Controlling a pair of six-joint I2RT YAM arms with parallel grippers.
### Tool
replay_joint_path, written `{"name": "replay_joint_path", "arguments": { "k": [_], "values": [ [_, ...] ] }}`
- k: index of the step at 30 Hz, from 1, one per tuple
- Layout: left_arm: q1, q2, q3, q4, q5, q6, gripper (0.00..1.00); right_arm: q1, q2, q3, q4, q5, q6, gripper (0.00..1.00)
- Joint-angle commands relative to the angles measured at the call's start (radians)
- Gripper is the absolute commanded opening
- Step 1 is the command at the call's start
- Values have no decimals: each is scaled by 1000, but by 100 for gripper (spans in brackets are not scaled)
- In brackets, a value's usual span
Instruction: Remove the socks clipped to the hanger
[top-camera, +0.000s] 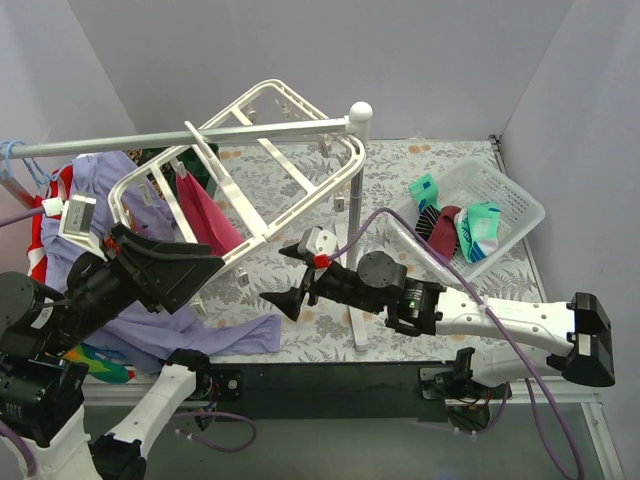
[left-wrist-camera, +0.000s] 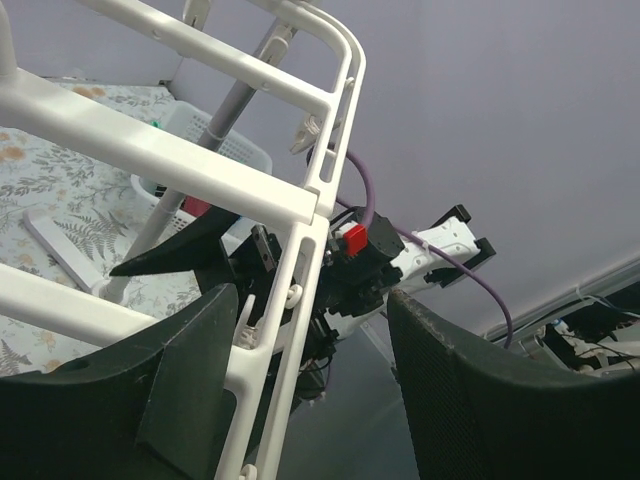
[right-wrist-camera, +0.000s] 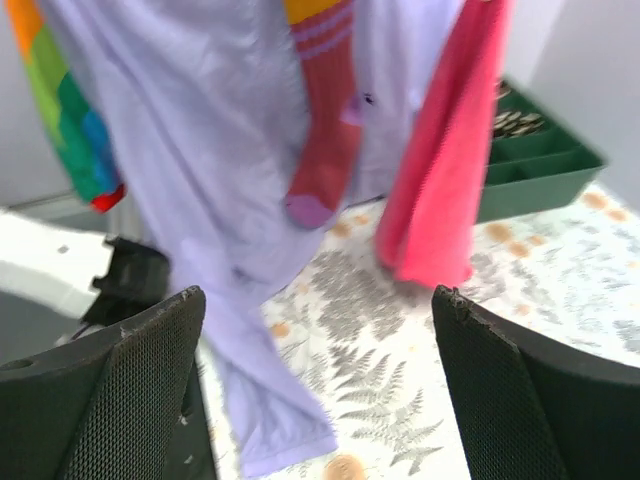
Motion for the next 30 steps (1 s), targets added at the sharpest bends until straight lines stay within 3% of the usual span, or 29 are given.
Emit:
{"name": "replay_joint_path", "arguments": {
  "k": [1, 7, 14, 22, 30],
  "values": [
    [1, 1, -3, -8, 21, -19, 59, 0, -68, -102, 306, 160, -122, 98],
    [1, -11, -24, -6, 21, -39, 58, 0, 22, -93, 721, 165, -274, 95],
    [1, -25, -21, -23, 26, -54, 58, 0, 139, -14, 967, 78, -326, 89],
    [-1, -29, -19, -37, 35, -59, 58, 1, 222, 121, 995, 29, -329, 91],
    [-1, -28, -13, -29, 50, -76, 58, 0, 288, 209, 972, -48, -213, 78]
  ]
}}
